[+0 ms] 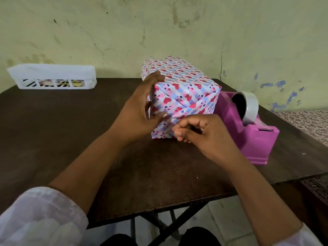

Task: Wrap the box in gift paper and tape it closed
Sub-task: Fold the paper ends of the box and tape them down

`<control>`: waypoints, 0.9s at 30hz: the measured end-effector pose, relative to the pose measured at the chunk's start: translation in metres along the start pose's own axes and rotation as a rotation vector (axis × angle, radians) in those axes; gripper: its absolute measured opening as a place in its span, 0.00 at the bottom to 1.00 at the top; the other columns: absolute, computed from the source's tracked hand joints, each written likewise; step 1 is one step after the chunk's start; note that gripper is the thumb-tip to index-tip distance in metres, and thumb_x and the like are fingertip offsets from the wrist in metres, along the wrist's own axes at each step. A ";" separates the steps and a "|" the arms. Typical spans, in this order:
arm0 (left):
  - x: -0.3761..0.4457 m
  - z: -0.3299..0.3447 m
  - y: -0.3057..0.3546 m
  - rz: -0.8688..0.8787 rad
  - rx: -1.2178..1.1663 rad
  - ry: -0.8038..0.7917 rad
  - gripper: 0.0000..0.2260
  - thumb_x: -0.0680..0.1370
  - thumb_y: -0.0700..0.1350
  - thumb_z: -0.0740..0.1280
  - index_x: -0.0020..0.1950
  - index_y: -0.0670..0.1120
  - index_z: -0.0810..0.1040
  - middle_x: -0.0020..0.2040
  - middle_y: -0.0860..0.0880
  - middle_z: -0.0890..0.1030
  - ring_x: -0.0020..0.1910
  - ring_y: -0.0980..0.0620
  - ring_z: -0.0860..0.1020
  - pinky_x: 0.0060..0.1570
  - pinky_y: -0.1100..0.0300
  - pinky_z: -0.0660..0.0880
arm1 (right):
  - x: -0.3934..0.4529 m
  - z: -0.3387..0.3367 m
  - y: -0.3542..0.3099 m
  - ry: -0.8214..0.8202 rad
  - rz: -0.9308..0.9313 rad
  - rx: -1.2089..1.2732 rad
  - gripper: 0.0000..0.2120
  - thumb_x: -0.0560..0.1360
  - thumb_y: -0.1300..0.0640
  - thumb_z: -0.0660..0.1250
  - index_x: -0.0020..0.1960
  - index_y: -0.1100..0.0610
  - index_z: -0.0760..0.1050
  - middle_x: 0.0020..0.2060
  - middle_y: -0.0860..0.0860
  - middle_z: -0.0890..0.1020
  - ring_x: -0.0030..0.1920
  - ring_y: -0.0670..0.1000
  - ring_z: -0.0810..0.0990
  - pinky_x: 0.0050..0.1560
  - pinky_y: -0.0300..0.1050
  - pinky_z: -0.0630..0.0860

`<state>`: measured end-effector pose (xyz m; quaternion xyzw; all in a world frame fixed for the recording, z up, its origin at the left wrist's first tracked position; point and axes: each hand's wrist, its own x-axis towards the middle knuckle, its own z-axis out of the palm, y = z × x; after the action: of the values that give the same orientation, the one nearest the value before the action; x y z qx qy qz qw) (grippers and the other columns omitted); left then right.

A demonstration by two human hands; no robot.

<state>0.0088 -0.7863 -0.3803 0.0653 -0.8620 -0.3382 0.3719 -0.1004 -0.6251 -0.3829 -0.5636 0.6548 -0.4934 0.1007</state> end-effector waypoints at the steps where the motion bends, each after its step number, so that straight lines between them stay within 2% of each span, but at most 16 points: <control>1: 0.000 0.000 0.000 0.004 -0.004 -0.009 0.33 0.72 0.47 0.72 0.72 0.57 0.58 0.75 0.56 0.59 0.74 0.59 0.57 0.70 0.54 0.65 | 0.002 -0.002 0.001 -0.045 -0.028 -0.022 0.04 0.73 0.64 0.70 0.44 0.57 0.82 0.33 0.45 0.82 0.36 0.43 0.82 0.41 0.32 0.75; 4: -0.002 -0.003 0.006 0.052 0.055 0.053 0.32 0.71 0.48 0.70 0.72 0.51 0.61 0.73 0.51 0.61 0.73 0.56 0.60 0.70 0.51 0.64 | 0.003 -0.003 0.004 -0.156 -0.087 -0.077 0.04 0.72 0.63 0.70 0.44 0.56 0.82 0.34 0.44 0.83 0.38 0.44 0.82 0.44 0.33 0.76; 7: -0.006 -0.005 0.019 0.265 0.224 0.284 0.17 0.72 0.41 0.70 0.60 0.41 0.74 0.59 0.45 0.71 0.61 0.51 0.71 0.59 0.55 0.71 | 0.004 -0.001 0.008 -0.195 -0.140 -0.136 0.03 0.71 0.64 0.71 0.43 0.59 0.83 0.35 0.47 0.84 0.39 0.44 0.82 0.44 0.30 0.75; 9: -0.009 -0.002 0.024 0.314 0.340 0.305 0.09 0.74 0.47 0.69 0.51 0.45 0.81 0.52 0.47 0.73 0.55 0.51 0.71 0.52 0.54 0.70 | 0.007 0.000 0.009 -0.191 -0.159 -0.154 0.03 0.70 0.64 0.72 0.43 0.60 0.83 0.36 0.50 0.85 0.40 0.44 0.82 0.43 0.30 0.75; 10: -0.010 0.002 0.025 0.297 0.404 0.292 0.10 0.74 0.52 0.69 0.49 0.48 0.82 0.52 0.47 0.74 0.55 0.50 0.71 0.52 0.54 0.69 | 0.008 0.000 0.010 -0.190 -0.165 -0.166 0.03 0.70 0.64 0.72 0.43 0.59 0.83 0.36 0.50 0.85 0.40 0.43 0.82 0.43 0.29 0.75; 13: -0.009 0.012 0.021 0.221 0.542 0.272 0.12 0.71 0.58 0.69 0.47 0.52 0.83 0.55 0.48 0.75 0.59 0.48 0.67 0.52 0.51 0.68 | 0.014 -0.001 0.013 -0.205 -0.182 -0.200 0.04 0.69 0.65 0.73 0.43 0.59 0.84 0.37 0.46 0.84 0.41 0.40 0.81 0.43 0.26 0.72; 16: -0.010 0.016 0.018 0.167 0.612 0.309 0.07 0.70 0.53 0.72 0.45 0.52 0.82 0.61 0.48 0.72 0.64 0.46 0.61 0.56 0.51 0.64 | 0.017 0.000 0.016 -0.201 -0.218 -0.241 0.05 0.70 0.63 0.72 0.45 0.58 0.84 0.38 0.43 0.83 0.41 0.38 0.80 0.44 0.27 0.73; 19: -0.013 0.017 0.017 0.105 0.615 0.382 0.06 0.69 0.50 0.73 0.44 0.51 0.83 0.64 0.46 0.71 0.66 0.45 0.58 0.60 0.53 0.59 | 0.014 0.002 0.019 -0.173 -0.284 -0.276 0.05 0.70 0.61 0.71 0.45 0.57 0.84 0.39 0.43 0.83 0.42 0.40 0.80 0.45 0.31 0.75; 23: -0.015 0.020 0.020 0.074 0.636 0.375 0.06 0.69 0.50 0.74 0.45 0.52 0.82 0.67 0.45 0.70 0.69 0.44 0.56 0.62 0.48 0.59 | 0.009 0.002 0.020 -0.121 -0.350 -0.323 0.05 0.70 0.58 0.70 0.43 0.58 0.84 0.38 0.48 0.84 0.41 0.43 0.79 0.44 0.36 0.75; 27: -0.015 0.022 0.017 0.097 0.621 0.331 0.09 0.70 0.49 0.73 0.50 0.56 0.81 0.70 0.47 0.67 0.70 0.44 0.55 0.63 0.43 0.61 | 0.004 0.002 0.024 -0.108 -0.294 -0.251 0.06 0.70 0.58 0.69 0.43 0.59 0.83 0.37 0.47 0.84 0.40 0.43 0.80 0.43 0.37 0.76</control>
<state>0.0068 -0.7556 -0.3894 0.1882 -0.8539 -0.0266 0.4846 -0.1153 -0.6323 -0.4001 -0.6868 0.6155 -0.3864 -0.0087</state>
